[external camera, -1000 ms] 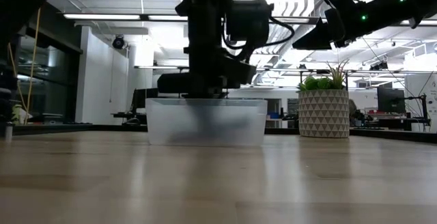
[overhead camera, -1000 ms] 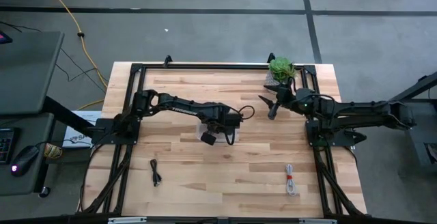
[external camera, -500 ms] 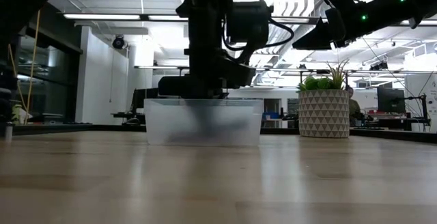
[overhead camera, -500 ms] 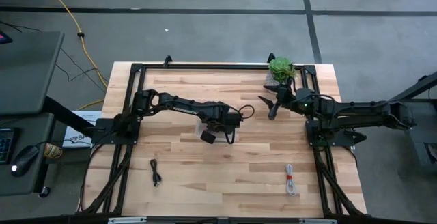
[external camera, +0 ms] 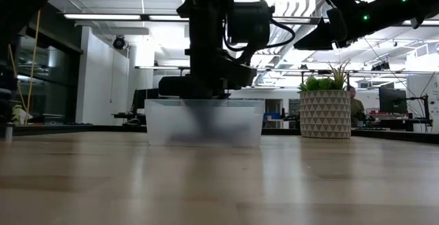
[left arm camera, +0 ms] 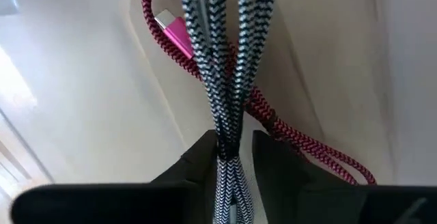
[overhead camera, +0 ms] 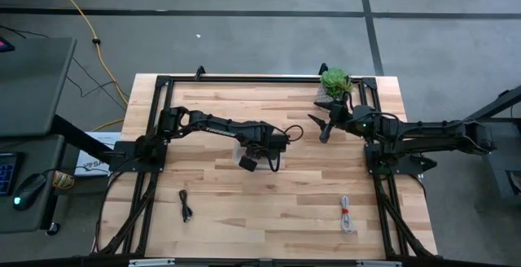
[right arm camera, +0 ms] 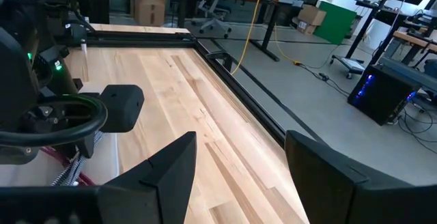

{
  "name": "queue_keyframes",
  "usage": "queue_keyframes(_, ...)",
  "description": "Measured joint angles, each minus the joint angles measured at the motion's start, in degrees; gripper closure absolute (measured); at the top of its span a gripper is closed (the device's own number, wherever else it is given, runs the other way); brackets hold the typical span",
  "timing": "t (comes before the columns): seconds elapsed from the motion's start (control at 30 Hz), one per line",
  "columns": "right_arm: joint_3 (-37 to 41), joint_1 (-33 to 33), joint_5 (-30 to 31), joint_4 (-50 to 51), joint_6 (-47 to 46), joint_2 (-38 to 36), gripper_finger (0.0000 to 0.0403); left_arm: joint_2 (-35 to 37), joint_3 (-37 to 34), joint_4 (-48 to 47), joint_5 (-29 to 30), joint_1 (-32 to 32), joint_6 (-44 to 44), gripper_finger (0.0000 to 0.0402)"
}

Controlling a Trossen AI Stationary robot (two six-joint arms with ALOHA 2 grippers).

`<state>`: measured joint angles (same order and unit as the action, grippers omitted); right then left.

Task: Pick and place USB-C Cables
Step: Put the gray charger cable into the transparent bin, then put the white charger cable into the transparent bin

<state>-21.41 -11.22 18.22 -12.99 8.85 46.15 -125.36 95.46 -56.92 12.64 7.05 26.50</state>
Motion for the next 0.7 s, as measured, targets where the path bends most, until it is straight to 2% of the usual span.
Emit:
queue_keyframes(0.33, 0.0, 0.0, 0.0, 0.0, 0.0, 0.0, 0.0187, 0.4, 0.1, -4.8, 0.3, 0.0, -5.5, 0.0207)
queue_keyframes(0.43, 0.0, 0.0, 0.0, 0.0, 0.0, 0.0, 0.0187, 0.6, 2.0, -7.9, 0.6, 0.0, -6.4, 0.0177)
queue_keyframes(0.57, 0.0, 0.0, 0.0, 0.0, 0.0, 0.0, 0.0187, 0.7, 7.0, -13.9, 3.9, -0.3, -6.5, 0.0158)
queue_keyframes(0.7, 0.0, 0.0, 0.0, 0.0, 0.0, 0.0, 0.0187, 0.8, 15.1, -21.0, 8.3, -0.5, -9.3, 0.0159)
